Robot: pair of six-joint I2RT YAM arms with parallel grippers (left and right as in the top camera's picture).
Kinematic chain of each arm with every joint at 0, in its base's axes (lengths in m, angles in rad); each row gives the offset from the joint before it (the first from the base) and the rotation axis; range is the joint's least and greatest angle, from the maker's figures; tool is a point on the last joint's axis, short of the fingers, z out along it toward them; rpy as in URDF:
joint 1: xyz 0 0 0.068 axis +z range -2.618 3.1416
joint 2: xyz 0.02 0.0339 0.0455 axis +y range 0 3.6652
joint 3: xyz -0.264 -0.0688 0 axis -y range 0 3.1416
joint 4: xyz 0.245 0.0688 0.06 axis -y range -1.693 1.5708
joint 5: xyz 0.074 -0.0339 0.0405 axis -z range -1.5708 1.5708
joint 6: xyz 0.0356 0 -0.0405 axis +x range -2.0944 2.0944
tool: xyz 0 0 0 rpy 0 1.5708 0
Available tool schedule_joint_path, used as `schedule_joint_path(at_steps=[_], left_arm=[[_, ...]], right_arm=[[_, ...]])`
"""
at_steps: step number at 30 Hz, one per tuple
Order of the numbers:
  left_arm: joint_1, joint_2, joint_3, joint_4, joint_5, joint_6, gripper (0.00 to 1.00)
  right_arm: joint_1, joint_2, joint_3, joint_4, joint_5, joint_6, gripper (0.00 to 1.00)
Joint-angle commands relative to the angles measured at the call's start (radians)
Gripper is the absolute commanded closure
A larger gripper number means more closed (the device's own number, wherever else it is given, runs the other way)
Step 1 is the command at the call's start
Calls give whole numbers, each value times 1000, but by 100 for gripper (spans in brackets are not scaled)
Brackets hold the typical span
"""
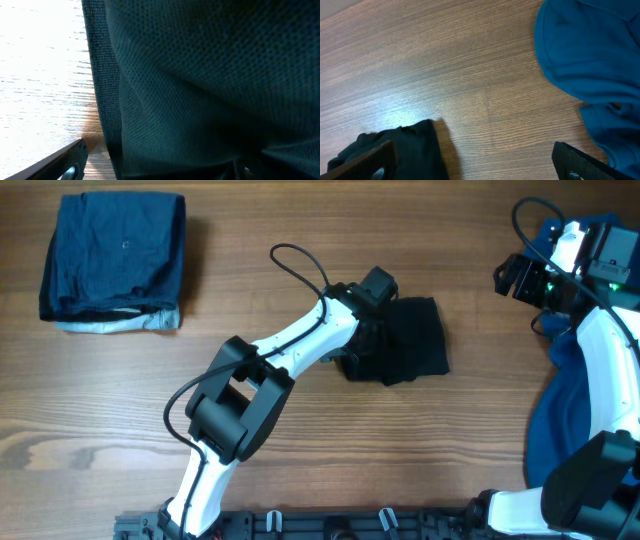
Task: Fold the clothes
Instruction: 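Release with the right gripper and lift the bundle with the left gripper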
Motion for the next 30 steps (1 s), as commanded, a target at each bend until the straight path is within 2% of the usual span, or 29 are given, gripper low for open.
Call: schedule_joint_path(at_steps=[1,3,5,12,16,21,25,26,27,28,29,30], left_arm=[[-3,84,-24,-29,15,-13,15],[-3,84,-24,-32,15,-13,28],[-3,84,-24,-36,15,-13,36],[-3,84,-24,-47,15,-13,50],[-3,84,-24,-51,14,-13,49],[-3,84,-24,-51,11,-13,25],[-4,88,-24,-50,11,-15,26],[-4,91,-24,-44,12,-22,28],[-4,95,-24,-43,12,-46,34],[-5,98,-24,-43,14,-67,48],[-4,100,-24,-43,16,-73,67],[-4,100,-24,-43,16,-73,71]], right_arm=[[1,2,2,0,20,-1,0],[1,2,2,0,20,-2,0],[1,2,2,0,20,-2,0],[1,2,2,0,20,-2,0],[1,2,2,0,20,-1,0],[1,2,2,0,20,-2,0],[1,2,2,0,20,-2,0],[1,2,2,0,20,-2,0],[1,2,2,0,20,-2,0],[1,2,2,0,20,-2,0],[1,2,2,0,20,-2,0],[1,2,2,0,20,-1,1]])
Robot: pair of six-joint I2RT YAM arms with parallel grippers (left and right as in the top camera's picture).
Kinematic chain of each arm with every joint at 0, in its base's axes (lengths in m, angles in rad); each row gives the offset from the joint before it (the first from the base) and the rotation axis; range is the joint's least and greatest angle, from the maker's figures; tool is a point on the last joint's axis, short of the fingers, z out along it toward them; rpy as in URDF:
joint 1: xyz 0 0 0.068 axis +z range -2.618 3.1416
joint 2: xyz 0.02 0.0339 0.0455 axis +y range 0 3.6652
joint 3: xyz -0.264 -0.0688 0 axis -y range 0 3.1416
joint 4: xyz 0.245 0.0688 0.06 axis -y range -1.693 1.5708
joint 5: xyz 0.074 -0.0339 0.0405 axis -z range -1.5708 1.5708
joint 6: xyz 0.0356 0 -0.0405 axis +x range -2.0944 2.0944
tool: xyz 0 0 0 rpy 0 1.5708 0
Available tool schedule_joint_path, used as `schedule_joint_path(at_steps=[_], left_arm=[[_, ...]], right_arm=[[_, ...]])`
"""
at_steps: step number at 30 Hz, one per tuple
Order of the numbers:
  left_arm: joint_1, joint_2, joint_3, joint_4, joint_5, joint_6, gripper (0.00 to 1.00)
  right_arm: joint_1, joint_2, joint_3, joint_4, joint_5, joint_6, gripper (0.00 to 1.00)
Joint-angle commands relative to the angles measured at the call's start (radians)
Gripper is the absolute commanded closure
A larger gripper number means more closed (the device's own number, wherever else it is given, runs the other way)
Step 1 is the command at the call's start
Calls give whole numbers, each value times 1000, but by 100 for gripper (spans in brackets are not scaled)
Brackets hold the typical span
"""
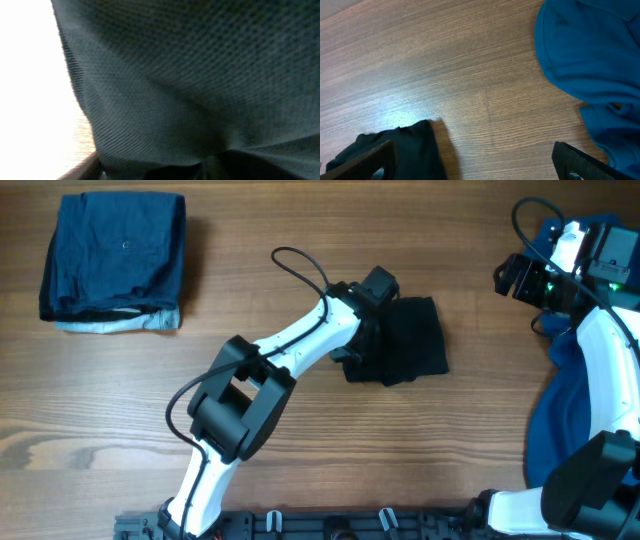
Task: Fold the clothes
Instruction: 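Release with the right gripper and lift the bundle with the left gripper, then carry the black bundle left and place it on the navy stack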
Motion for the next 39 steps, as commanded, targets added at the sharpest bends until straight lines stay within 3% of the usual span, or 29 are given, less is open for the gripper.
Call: schedule_joint_path(at_steps=[1,3,5,9,15,19,23,27,39], left_arm=[[-2,87,-43,-31,-35,-26,76],[-2,87,-43,-31,-35,-25,90],[-2,87,-43,-31,-35,-24,96],[6,75,-40,-50,-36,8,96],[14,-38,-20,-36,-144,240,96],[14,-124,-18,-11,-229,261,96],[14,-190,-18,40,-267,381,96],[17,-242,-18,96,-381,440,96],[107,-264,69,165,-460,559,96]], right_arm=[[1,2,2,0,20,-1,0],[1,2,2,0,20,-2,0],[1,2,2,0,20,-2,0],[1,2,2,0,20,-2,0],[1,2,2,0,20,-2,0],[1,2,2,0,20,-2,0],[1,2,2,0,20,-1,0],[1,2,2,0,20,-2,0],[1,2,2,0,20,-1,0]])
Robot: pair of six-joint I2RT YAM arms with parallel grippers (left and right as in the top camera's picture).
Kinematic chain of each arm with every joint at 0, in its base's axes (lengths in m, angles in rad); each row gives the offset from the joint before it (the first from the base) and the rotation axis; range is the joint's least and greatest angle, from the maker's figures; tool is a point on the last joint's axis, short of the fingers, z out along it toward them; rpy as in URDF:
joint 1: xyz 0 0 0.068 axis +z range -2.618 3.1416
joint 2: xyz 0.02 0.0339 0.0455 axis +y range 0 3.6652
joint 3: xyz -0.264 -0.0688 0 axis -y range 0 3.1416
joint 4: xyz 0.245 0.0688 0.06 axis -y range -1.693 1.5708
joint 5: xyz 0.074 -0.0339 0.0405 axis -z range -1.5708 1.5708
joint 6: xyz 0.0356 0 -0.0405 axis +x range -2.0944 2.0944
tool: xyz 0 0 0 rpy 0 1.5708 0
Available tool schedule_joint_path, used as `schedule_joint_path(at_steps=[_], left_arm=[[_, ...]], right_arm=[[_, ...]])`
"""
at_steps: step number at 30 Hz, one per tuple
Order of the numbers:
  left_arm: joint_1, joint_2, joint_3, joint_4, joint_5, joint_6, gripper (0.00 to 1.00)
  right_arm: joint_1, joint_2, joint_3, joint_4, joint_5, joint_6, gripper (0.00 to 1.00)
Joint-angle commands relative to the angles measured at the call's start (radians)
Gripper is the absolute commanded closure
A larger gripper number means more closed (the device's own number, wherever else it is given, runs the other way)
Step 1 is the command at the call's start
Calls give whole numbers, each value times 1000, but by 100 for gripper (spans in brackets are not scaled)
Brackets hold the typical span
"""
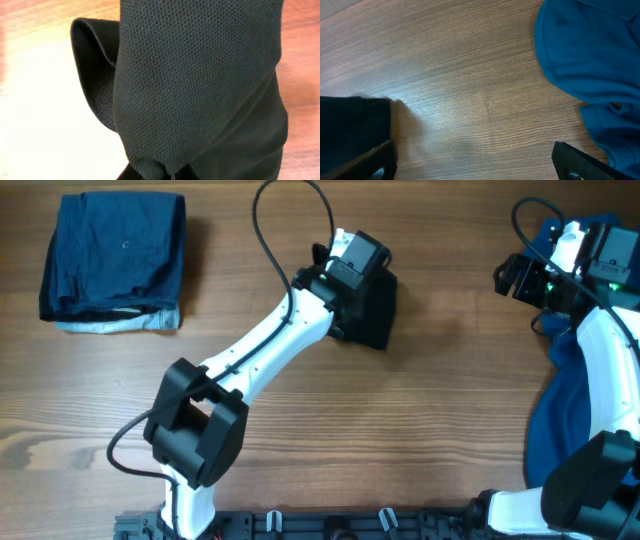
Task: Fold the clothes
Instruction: 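Carry the black bundle left and place it on the navy stack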
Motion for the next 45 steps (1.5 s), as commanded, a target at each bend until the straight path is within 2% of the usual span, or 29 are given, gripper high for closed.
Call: schedule_joint_path(at_steps=[1,6,10,15,17,22,27,32,39,42,45], left_arm=[[56,-45,106,12,-54,34,96],[146,-45,241,34,-53,-2,96],[226,-45,290,110,-54,-2,96],[398,-45,296,198,-45,-188,96],[480,-45,296,235,18,-270,96],[748,-45,296,383,333,-560,96],[931,-45,296,450,478,-697,96],[1009,-35,296,366,496,-696,96],[1037,34,296,267,497,-635,96],[1037,43,296,331,524,-591,96],[1041,42,296,467,643,-574,96]], right_arm=[[1,2,2,0,20,-2,0],[1,2,2,0,20,-2,0],[1,2,2,0,20,-2,0],[1,2,2,0,20,-2,0],[1,2,2,0,20,-2,0],[1,2,2,0,20,-2,0],[1,2,2,0,20,-1,0],[1,2,2,0,20,-2,0],[1,2,2,0,20,-1,0],[1,2,2,0,20,-2,0],[1,2,2,0,20,-2,0]])
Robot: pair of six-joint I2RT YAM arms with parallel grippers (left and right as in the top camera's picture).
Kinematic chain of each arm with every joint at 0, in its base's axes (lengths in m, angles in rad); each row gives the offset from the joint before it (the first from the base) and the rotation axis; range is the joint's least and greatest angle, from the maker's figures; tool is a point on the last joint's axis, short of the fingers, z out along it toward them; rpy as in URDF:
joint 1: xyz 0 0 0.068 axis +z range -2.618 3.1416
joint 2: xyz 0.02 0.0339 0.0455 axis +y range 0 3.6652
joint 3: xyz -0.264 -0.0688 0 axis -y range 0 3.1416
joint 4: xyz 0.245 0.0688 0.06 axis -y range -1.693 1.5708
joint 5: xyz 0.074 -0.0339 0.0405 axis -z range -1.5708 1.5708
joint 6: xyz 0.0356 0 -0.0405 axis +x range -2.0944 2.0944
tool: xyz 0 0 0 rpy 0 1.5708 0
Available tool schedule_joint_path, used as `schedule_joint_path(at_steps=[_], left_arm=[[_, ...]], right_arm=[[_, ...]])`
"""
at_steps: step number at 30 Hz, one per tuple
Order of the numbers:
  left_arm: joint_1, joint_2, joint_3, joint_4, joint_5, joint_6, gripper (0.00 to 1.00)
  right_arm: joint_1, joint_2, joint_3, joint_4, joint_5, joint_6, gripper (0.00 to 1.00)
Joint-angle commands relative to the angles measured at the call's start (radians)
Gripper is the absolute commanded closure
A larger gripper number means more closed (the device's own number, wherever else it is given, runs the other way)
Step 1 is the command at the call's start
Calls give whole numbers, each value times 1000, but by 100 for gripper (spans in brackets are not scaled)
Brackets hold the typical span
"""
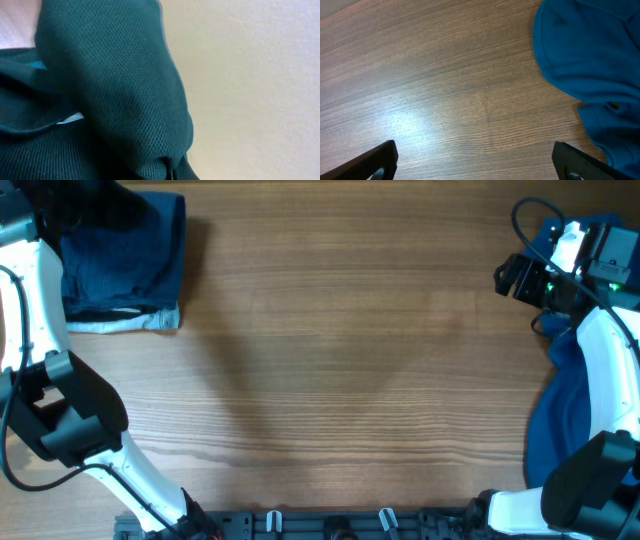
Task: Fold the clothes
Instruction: 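Carry the black bundle left and place it on the navy stack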
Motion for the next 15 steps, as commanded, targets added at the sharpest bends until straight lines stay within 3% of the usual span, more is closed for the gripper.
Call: schedule_joint_path(at_steps=[1,15], left_arm=[[11,-13,35,99,125,37,96],[12,-6,34,-323,-142,38,96]], right_arm=[[1,2,2,0,13,-1,0],[1,2,2,-1,13,-2,0]])
